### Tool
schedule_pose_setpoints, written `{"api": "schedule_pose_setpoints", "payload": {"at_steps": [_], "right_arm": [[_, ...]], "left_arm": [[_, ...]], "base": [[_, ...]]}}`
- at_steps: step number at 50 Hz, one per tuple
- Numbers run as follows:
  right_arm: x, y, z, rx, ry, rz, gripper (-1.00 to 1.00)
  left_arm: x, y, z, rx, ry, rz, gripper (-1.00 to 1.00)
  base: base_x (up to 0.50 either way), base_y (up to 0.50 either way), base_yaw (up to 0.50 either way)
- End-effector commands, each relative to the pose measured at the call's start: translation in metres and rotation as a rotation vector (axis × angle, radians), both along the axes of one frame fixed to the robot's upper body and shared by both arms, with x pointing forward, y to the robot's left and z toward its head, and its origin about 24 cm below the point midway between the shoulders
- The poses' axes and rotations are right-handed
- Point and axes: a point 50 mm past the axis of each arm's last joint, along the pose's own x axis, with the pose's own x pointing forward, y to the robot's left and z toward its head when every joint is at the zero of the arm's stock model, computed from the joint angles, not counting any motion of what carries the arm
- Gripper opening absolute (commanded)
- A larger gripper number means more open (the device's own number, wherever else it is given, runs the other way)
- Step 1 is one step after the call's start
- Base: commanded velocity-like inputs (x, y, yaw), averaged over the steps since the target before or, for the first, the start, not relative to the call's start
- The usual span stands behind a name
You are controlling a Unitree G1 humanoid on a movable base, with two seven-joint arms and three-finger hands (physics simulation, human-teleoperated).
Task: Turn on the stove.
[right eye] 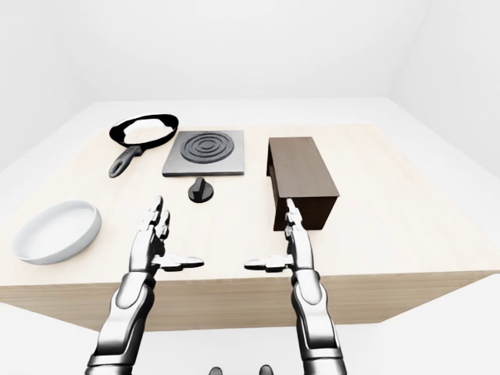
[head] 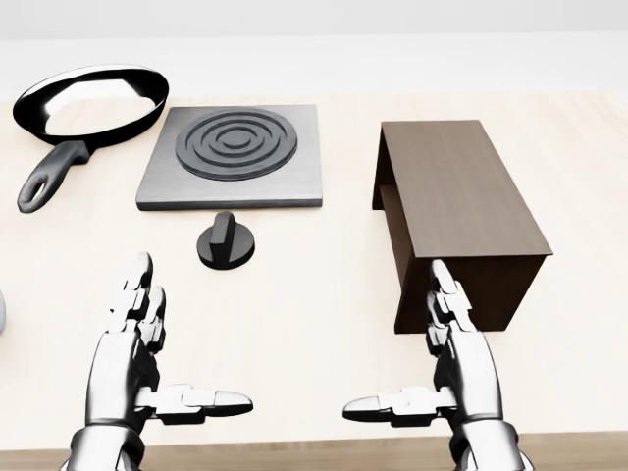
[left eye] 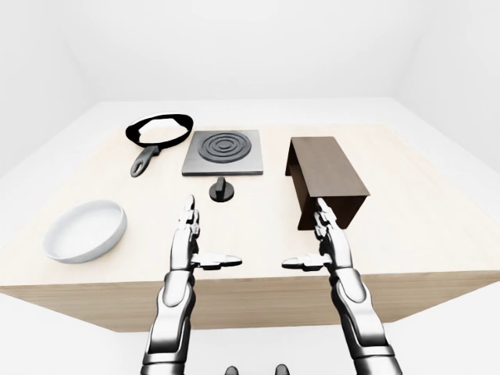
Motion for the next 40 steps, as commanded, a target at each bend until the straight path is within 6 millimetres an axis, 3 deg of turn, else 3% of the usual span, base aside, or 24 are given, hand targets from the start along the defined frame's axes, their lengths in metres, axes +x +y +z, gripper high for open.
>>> {"api": "schedule_pose_setpoints", "payload": {"at_steps": [1, 15, 19, 28, 40], "right_arm": [[0.001, -0.013, 0.015, 0.012, -0.062, -0.030, 1.00], [0.000, -0.017, 0.022, 0.010, -0.079, -0.045, 1.00], [-0.004, -0.033, 0.038, 0.011, -0.114, -0.098, 1.00], [-0.030, -0.074, 0.095, -0.014, -0.359, -0.251, 1.00], [-0.053, -0.099, 0.128, -0.049, -0.507, -0.345, 1.00]], "left_arm": [[0.000, 0.008, -0.003, 0.002, 0.004, 0.005, 1.00], [0.000, 0.008, 0.000, 0.003, -0.003, 0.008, 1.00], [0.000, 0.009, -0.001, 0.006, -0.003, 0.010, 1.00], [-0.001, 0.009, -0.001, 0.010, -0.004, 0.013, 1.00], [0.000, 0.009, -0.002, 0.011, -0.003, 0.016, 1.00]], "base": [[0.00, 0.00, 0.00], [0.00, 0.00, 0.00], [0.00, 0.00, 0.00], [0.00, 0.00, 0.00], [0.00, 0.00, 0.00]]}}
